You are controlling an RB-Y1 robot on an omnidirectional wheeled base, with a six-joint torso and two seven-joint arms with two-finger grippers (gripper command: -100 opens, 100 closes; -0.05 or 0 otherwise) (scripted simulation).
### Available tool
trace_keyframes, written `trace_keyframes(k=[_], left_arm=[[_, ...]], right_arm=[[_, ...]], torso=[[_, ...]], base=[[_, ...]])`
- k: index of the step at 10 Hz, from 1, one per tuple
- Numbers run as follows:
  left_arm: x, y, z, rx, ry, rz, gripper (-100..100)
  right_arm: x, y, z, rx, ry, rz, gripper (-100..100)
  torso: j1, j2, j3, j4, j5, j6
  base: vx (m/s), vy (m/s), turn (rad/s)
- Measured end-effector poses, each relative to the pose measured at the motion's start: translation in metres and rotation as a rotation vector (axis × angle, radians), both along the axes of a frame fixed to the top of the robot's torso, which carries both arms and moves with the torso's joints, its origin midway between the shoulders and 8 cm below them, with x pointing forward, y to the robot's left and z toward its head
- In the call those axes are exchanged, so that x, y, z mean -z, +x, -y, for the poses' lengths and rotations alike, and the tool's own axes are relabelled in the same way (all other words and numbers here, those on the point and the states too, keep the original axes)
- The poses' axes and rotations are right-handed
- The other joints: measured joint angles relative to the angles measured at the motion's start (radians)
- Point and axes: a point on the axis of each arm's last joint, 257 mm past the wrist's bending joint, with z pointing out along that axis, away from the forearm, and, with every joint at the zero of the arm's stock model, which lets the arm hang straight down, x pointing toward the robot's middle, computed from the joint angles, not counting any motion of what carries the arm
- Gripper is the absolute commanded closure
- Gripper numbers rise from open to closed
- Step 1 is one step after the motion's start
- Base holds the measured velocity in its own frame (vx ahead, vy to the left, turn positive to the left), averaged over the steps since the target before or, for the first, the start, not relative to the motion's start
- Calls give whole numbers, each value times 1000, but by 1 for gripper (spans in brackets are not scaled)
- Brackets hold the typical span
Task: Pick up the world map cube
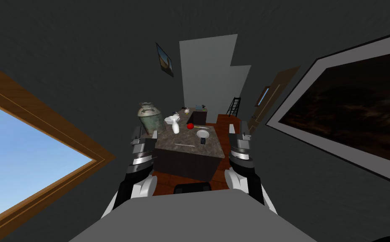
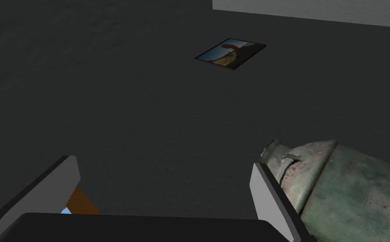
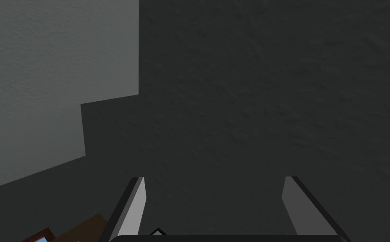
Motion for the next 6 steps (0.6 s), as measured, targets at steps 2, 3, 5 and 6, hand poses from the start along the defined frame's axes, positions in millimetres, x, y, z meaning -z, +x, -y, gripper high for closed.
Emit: trace_keyframes(k=[2,3,5,6], left_arm=[[0,0,0,0,0,0,0],[0,0,0,0,0,0,0],[0,0,0,0,0,0,0],[0,0,0,0,0,0,0]], right_arm=[[7,2,-7,-14,-58,-23,-100],[13,4,-11,-20,-94,-41,-100],[30,6,-18,-31,-170,-90,-100],[45,9,-21,-36,-211,-121,-100]], torso=[[5,4,2,1,1,0],[8,6,3,1,2,0],[11,10,6,2,3,0],[10,12,7,2,2,0]], base=[[-80,111,54],[-135,175,62],[-160,161,81],[-206,184,82]])
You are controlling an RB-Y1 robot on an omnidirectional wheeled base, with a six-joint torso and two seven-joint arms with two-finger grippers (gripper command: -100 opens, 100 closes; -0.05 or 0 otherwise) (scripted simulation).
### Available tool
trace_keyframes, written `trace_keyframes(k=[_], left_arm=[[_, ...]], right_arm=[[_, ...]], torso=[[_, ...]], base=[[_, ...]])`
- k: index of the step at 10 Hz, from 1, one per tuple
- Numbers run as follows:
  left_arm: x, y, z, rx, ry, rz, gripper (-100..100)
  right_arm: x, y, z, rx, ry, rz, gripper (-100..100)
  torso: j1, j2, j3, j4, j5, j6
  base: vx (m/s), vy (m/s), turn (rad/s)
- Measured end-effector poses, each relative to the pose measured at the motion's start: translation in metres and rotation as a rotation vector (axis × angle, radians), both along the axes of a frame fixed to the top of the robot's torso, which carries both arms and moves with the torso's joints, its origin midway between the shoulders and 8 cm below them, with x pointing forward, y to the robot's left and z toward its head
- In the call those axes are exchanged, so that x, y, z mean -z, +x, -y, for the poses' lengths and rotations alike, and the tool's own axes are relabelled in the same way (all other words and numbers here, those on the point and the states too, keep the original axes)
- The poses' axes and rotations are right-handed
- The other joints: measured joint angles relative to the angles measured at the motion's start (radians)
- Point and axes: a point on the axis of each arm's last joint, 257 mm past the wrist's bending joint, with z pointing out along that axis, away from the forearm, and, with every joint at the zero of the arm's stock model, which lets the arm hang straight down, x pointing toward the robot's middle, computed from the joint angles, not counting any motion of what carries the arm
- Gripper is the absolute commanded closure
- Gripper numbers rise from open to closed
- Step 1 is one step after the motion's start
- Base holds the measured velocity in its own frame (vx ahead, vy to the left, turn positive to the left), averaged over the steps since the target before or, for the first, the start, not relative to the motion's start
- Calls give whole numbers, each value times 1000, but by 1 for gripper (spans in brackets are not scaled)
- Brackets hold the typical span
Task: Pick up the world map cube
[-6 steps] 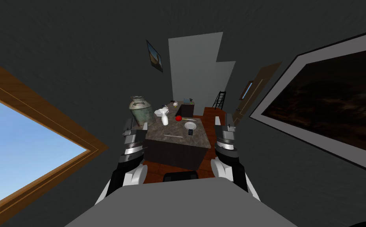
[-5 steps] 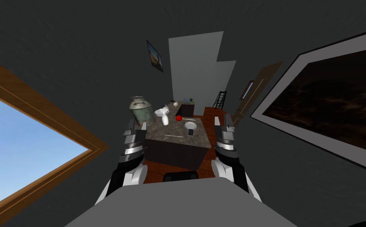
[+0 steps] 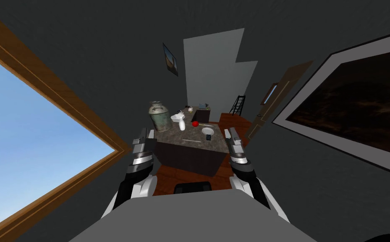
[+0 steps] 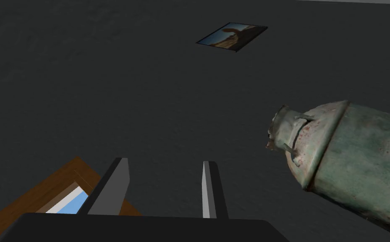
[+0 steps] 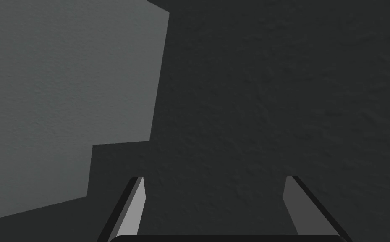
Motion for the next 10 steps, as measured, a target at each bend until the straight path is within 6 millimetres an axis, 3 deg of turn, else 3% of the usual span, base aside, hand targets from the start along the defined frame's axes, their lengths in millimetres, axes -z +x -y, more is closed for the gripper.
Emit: trace_keyframes(k=[2,4,5,8,10], left_arm=[[0,0,0,0,0,0,0],[0,0,0,0,0,0,0],[0,0,0,0,0,0,0],[0,0,0,0,0,0,0],[0,0,0,0,0,0,0]], right_arm=[[28,3,-8,-12,-88,-70,-100],[71,4,-14,-28,-181,-162,-100],[97,-2,-22,-42,-226,-213,-100],[133,-4,-27,-71,-308,-296,-100],[176,-16,-30,-105,-384,-384,-100]], torso=[[5,1,1,0,1,0],[3,1,1,0,1,0],[3,0,0,0,1,0],[-6,-4,-2,-1,-1,0],[-2,-3,-2,-1,0,0]], base=[[-169,237,104],[-161,206,113],[-95,137,21],[-94,99,75],[-104,150,86]])
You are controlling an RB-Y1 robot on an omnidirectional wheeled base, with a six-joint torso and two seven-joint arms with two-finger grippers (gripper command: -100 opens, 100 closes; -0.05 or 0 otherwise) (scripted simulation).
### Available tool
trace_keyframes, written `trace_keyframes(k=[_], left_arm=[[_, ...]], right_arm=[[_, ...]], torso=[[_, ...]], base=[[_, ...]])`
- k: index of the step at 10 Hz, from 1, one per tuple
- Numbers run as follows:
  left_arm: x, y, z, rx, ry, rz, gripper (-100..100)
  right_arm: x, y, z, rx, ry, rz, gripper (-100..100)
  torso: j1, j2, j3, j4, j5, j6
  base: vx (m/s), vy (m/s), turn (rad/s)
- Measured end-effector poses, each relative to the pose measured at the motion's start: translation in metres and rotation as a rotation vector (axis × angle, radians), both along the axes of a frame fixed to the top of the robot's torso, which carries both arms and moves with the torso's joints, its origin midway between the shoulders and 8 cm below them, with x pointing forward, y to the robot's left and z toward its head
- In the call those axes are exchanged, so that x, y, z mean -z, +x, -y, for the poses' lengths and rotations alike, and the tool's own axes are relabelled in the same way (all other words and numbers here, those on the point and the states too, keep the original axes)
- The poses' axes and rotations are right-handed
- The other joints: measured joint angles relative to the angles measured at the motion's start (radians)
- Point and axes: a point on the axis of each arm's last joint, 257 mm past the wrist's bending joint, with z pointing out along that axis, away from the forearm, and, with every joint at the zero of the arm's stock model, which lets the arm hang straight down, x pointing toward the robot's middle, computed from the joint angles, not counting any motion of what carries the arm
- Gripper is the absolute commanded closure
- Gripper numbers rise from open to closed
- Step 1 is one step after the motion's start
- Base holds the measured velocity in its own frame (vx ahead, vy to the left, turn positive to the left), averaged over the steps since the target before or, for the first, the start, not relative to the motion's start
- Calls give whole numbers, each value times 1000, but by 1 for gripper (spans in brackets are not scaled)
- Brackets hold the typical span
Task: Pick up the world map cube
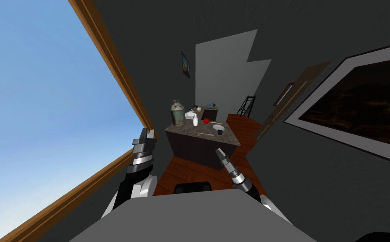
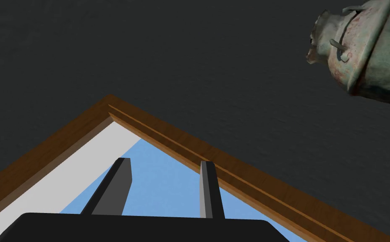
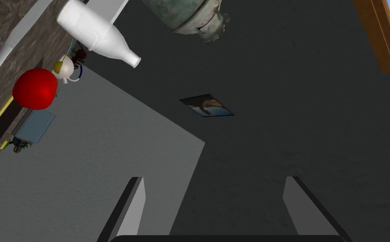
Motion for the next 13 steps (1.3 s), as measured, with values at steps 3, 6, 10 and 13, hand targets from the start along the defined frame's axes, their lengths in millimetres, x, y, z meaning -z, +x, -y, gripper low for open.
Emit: trace_keyframes(k=[3,6,10,13], left_arm=[[0,0,0,0,0,0,0],[0,0,0,0,0,0,0],[0,0,0,0,0,0,0],[0,0,0,0,0,0,0]], right_arm=[[45,-16,-1,-47,-84,-102,-100],[97,-44,3,-105,-173,-217,-100],[163,-88,16,-182,-287,-376,-100],[200,-125,33,-250,-373,-480,-100]], torso=[[-5,-2,-1,0,-1,0],[-6,-4,-2,-1,-1,0],[-6,-4,-2,-1,-1,0],[-9,-6,-3,-1,-2,0]], base=[[-71,87,80],[-42,67,82],[-34,69,93],[-11,41,123]])
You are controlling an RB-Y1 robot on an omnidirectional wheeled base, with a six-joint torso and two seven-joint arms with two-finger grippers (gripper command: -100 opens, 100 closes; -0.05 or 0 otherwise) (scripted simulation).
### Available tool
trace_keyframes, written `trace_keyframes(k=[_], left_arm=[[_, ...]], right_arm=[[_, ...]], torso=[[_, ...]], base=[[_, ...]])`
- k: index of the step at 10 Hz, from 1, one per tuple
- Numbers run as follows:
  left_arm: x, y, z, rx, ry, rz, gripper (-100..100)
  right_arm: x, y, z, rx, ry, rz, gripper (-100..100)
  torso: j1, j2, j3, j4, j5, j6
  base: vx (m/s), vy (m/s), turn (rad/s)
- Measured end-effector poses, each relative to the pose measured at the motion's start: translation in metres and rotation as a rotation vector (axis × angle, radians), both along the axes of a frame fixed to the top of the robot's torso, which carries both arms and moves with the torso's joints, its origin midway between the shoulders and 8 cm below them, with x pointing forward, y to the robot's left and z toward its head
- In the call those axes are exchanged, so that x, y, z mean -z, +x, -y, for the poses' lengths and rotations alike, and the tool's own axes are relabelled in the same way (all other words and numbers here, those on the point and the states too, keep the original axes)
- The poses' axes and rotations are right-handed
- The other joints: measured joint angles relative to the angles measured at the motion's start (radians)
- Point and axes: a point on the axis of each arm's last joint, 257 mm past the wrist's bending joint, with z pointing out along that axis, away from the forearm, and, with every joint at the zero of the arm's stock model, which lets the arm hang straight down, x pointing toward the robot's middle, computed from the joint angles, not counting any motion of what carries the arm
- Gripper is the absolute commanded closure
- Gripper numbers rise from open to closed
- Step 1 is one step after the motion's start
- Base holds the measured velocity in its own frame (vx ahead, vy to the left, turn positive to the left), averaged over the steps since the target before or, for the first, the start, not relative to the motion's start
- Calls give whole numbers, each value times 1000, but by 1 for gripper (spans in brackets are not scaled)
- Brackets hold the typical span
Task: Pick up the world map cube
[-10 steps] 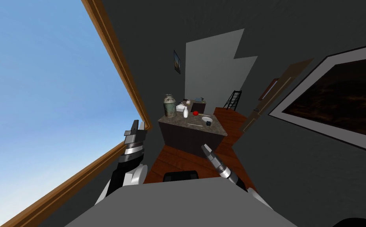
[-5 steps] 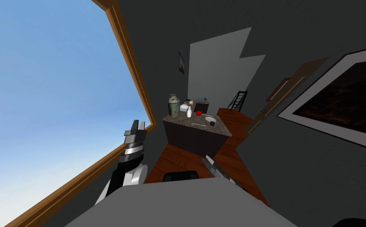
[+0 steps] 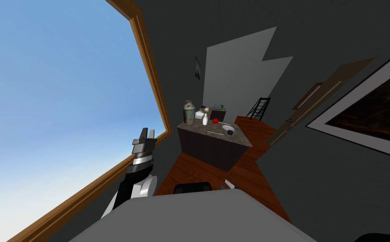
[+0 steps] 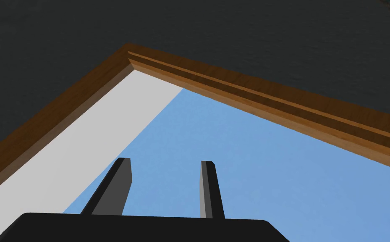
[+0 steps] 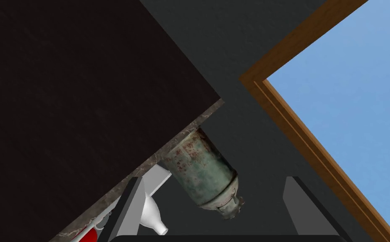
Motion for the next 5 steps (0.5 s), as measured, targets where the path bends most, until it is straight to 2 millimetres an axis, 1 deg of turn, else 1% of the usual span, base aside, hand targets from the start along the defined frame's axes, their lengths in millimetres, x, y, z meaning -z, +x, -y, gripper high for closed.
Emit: trace_keyframes(k=[1,2,3,4,5], left_arm=[[0,0,0,0,0,0,0],[0,0,0,0,0,0,0],[0,0,0,0,0,0,0],[0,0,0,0,0,0,0],[0,0,0,0,0,0,0]], right_arm=[[19,-19,9,-23,-34,-52,-100],[29,-27,12,-45,-60,-82,-100],[41,-45,22,-64,-94,-134,-100],[49,-56,33,-83,-124,-168,-100],[61,-72,45,-112,-156,-211,-100]], torso=[[0,0,0,0,0,0],[-1,-1,0,0,0,0],[-1,-1,-1,0,0,0],[-2,-2,-1,0,0,0],[-2,-2,-1,0,0,-1]], base=[[-5,25,64],[10,26,132],[11,16,89],[20,12,173],[22,4,76]])
